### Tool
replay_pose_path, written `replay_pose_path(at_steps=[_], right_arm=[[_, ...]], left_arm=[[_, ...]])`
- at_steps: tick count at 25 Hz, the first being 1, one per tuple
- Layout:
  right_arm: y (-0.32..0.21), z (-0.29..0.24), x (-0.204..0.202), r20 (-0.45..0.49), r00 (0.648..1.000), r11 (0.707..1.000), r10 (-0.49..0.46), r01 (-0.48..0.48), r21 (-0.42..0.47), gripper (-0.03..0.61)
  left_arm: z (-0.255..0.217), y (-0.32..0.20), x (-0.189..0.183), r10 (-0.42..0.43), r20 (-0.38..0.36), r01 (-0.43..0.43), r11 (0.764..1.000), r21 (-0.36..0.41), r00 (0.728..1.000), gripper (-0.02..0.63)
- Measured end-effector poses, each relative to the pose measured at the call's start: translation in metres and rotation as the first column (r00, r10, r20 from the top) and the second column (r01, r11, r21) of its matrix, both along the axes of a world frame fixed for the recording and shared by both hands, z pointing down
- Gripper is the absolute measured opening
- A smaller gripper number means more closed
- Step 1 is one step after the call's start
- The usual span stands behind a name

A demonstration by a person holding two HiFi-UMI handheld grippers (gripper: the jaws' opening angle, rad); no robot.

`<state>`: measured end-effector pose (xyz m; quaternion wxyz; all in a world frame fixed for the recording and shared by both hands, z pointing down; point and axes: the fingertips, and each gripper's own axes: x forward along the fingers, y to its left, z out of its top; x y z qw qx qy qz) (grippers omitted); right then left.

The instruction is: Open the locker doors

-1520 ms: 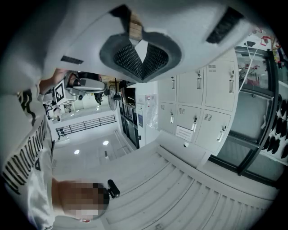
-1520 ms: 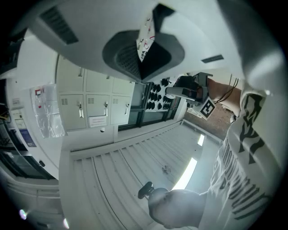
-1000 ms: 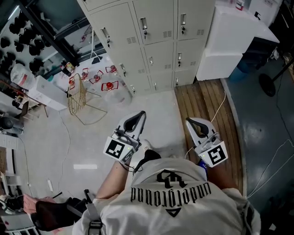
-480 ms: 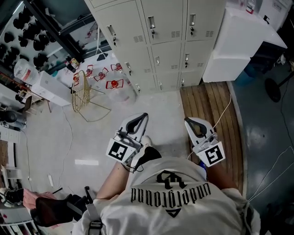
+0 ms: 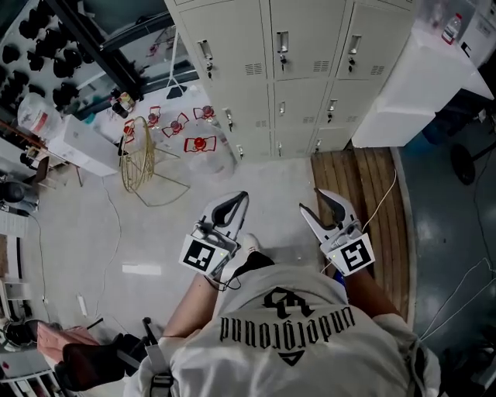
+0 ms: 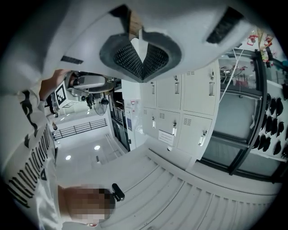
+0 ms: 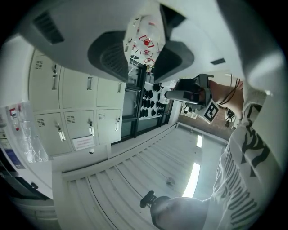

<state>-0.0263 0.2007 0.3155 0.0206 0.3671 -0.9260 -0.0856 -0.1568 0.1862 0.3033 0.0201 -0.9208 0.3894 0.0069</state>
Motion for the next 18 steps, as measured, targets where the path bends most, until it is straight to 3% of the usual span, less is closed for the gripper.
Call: replay_pose_path(at_steps=[13, 18], right_arm=[[-0.103, 0.003, -0.148, 0.010, 1.000, 0.998, -0.008, 0.009, -0.058, 0.206], [-0.124, 0.008, -0.190, 0.010, 0.999, 0.997, -0.048, 0.049, -0.065, 0.206]], left_arm=[[0.002, -0.099, -0.145, 0.016, -0.003, -0.016, 0.999, 0.035, 1.000, 0.006], [0.003, -0.113, -0.174, 0.008, -0.012, -0.008, 1.000, -0.011, 1.000, 0.006]])
